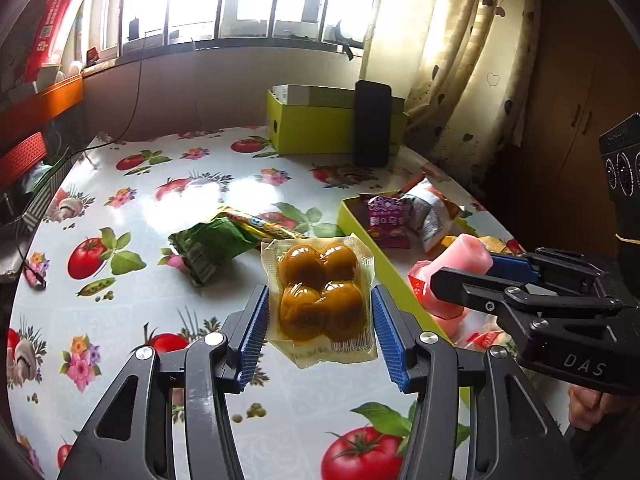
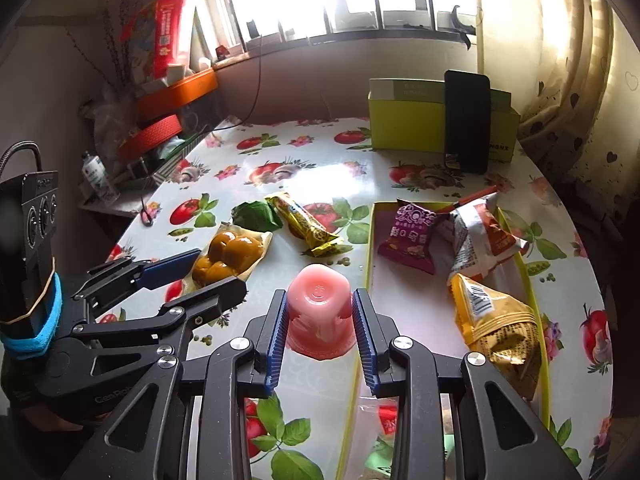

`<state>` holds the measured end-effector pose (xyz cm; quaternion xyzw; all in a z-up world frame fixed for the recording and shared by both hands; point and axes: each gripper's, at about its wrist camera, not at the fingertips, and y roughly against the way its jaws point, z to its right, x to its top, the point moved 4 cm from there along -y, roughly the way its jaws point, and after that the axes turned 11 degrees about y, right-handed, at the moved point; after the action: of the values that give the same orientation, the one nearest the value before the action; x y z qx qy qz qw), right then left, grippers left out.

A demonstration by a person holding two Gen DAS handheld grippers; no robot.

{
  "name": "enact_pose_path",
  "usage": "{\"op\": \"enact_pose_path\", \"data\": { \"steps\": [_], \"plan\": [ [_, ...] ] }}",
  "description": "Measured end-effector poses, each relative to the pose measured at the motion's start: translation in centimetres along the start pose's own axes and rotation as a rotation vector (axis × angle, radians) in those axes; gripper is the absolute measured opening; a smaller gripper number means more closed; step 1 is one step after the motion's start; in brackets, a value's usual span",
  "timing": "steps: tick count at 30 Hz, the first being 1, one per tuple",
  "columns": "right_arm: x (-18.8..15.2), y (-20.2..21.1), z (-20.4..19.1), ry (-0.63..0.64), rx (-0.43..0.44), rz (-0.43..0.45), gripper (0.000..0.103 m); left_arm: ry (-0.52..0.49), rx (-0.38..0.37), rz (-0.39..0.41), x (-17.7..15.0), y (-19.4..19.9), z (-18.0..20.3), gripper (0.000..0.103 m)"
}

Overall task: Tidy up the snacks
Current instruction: 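Grasp the orange candy pack with the left gripper and lift it, then carry the candy pack and jelly cup over the tray with both grippers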

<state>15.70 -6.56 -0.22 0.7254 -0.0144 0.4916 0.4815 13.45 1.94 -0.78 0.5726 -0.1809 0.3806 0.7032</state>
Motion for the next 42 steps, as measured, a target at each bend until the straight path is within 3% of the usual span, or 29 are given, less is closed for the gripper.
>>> {"op": "enact_pose_path", "data": {
  "steps": [17,32,42],
  "plan": [
    [-1.7,1.9,3.1,-0.051,-0.038,0.012,0.030,-0.022,-0.068,-0.032,-0.3,-0.8,2.8,0.052],
    [-5.4,1.7,7.6,-0.130,-0.107,-0.059,0.030,-0.075,-0.119,-0.073,-0.4,-2.5,6.0,0.052],
    [-5.5,1.7,7.5,-0.116,-0.095,-0.068,0.030,-0.085,-0.133,-0.098,-0.1,-4.3,7.0,0.053]
  ]
}}
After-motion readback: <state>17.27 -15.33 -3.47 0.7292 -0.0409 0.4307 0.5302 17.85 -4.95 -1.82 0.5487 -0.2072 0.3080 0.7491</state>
